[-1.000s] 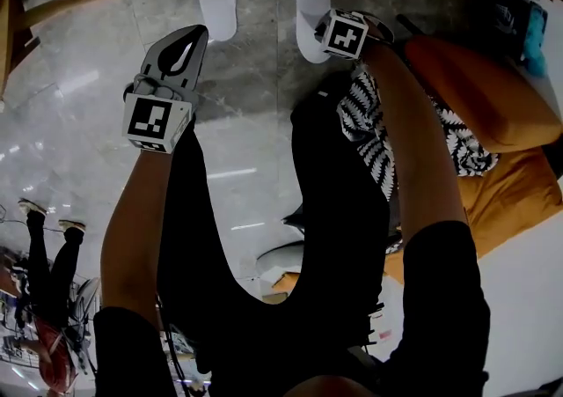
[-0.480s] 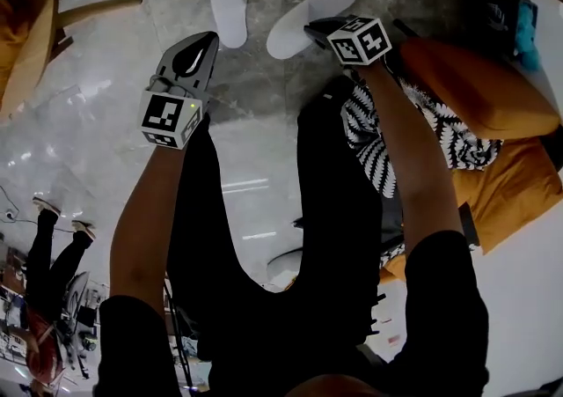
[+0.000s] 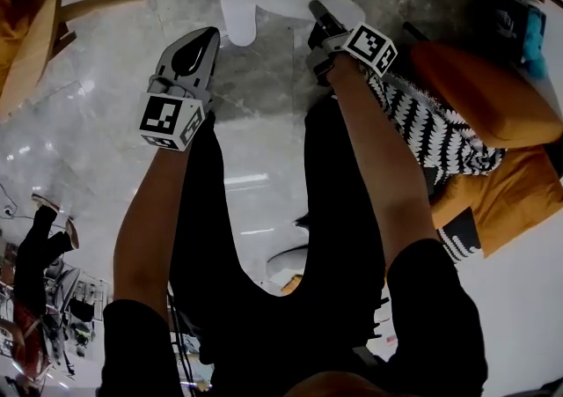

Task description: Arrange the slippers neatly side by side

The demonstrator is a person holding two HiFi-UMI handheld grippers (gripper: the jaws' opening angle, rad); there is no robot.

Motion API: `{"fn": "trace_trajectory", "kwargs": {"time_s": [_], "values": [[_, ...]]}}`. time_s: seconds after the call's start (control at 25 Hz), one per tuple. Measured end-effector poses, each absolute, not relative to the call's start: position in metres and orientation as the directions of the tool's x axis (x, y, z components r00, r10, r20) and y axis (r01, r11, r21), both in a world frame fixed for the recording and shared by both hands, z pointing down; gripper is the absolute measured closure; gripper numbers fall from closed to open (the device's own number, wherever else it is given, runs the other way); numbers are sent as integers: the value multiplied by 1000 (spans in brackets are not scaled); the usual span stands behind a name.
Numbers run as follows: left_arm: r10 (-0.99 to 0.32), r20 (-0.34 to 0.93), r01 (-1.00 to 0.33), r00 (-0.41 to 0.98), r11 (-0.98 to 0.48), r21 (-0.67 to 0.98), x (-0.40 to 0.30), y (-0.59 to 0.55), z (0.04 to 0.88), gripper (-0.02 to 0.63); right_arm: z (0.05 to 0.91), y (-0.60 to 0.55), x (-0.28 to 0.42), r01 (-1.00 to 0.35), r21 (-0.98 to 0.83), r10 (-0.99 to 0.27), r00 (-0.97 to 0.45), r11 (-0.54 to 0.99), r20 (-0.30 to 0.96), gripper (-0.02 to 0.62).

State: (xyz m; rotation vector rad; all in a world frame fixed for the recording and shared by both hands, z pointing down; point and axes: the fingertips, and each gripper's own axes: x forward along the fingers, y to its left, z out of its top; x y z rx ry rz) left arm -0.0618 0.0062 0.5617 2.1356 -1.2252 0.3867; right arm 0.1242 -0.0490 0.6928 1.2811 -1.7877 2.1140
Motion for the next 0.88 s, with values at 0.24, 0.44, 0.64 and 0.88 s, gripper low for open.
{"fn": "trace_trajectory", "kwargs": {"time_s": [0.24, 0.44, 0.64, 0.88], "values": [[-677, 516, -844, 524, -331, 422, -73, 7, 576, 592, 729, -46, 134, -257, -756, -647, -397, -602, 651, 561], [-661, 516, -831, 544, -340, 440, -84, 13, 595, 591, 761, -30, 134, -90, -723, -696, -213, -685, 686, 561], [-628, 533, -817, 567, -350, 458, -94, 19, 620, 591, 793, -8, 139, 49, -694, -695, -41, -719, 718, 561], [-594, 530, -793, 605, -388, 469, -97, 22, 637, 592, 820, 7, 131, 152, -691, -687, 85, -707, 722, 561]]}}
